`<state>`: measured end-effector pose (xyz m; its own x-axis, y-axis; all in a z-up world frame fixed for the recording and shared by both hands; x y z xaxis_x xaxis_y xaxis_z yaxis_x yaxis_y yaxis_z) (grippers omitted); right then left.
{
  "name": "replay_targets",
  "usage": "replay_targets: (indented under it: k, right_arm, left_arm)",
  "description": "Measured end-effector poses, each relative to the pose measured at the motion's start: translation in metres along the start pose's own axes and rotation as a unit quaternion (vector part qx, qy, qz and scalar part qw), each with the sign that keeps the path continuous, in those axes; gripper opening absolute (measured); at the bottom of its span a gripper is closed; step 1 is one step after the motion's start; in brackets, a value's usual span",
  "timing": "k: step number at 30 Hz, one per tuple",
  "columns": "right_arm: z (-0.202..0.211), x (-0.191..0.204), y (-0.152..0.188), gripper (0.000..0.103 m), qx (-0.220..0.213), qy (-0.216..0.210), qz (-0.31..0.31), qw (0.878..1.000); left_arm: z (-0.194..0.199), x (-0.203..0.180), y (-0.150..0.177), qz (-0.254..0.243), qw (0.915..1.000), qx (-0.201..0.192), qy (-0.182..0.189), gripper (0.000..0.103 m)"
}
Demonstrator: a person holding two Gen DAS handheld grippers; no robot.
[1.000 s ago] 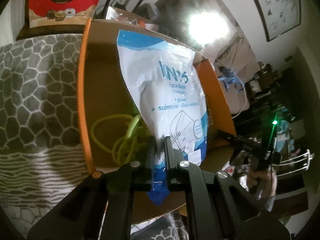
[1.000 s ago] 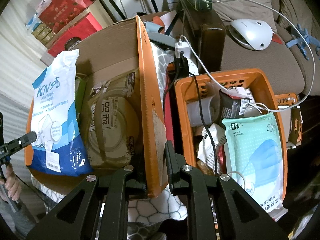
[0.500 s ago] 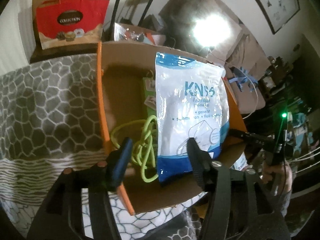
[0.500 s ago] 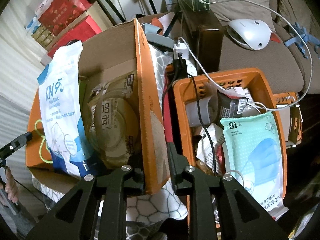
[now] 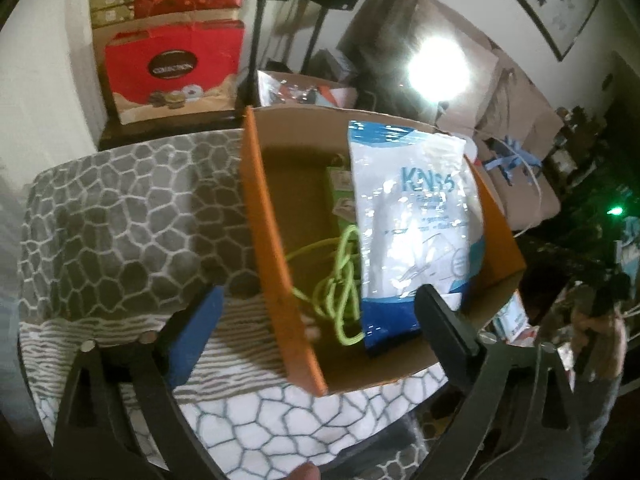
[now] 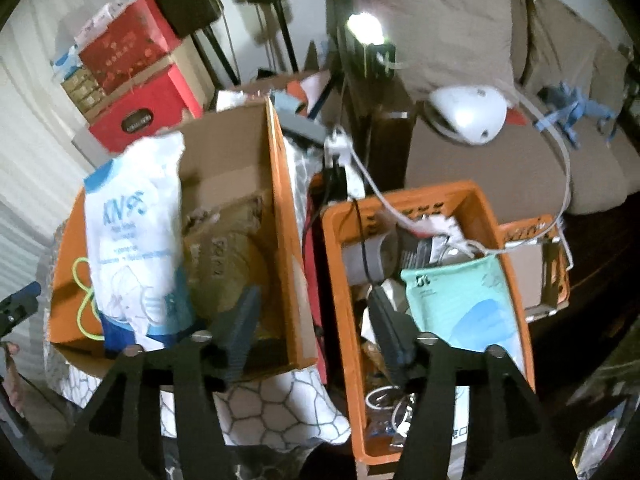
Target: Organize objects
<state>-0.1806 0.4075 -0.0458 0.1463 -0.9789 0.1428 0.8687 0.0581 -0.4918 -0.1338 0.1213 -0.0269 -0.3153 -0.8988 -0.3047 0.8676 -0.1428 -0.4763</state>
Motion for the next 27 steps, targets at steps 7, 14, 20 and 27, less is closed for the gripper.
replay_targets:
  k: [7,14,20,27]
  right_arm:
    - [0.02,0.037,0.01,0.081,-0.029,-0.011,0.038,0.999]
    - [0.026,0.085,0.034,0.09,-0.059,-0.011,0.084,0.995]
    - [0.026,0.108,0.05,0.093,-0.065,-0.037,0.077,0.994]
    - [0.032,0.134,0.075,0.099,-0.088,-0.024,0.089,0.992]
  left_arm:
    - [0.014,0.015,0.016,0.015,0.9992,-0.024,-0.029,0.103]
    - [0.027,0.021,0.03,-0.006,0.9936,-0.057,-0.098,0.103]
    - [0.036,0.027,0.046,-0.003,0.9873,-0.078,-0.139,0.103]
    - [0.044,0.037,0.066,0.014,0.9841,-0.086,-0.155,0.103]
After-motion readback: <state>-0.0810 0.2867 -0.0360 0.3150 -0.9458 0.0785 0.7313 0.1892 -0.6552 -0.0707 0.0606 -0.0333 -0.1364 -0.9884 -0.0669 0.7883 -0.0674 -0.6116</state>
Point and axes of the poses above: each gripper's, at about its wrist camera, not at the fingertips, and z roughly against the way its jaws point, x to its left, y to its underside, the point moved 1 cm from there along -z, roughly the way its jaws point, and after that the axes turned 2 degrees about y, right-handed, at the moved point
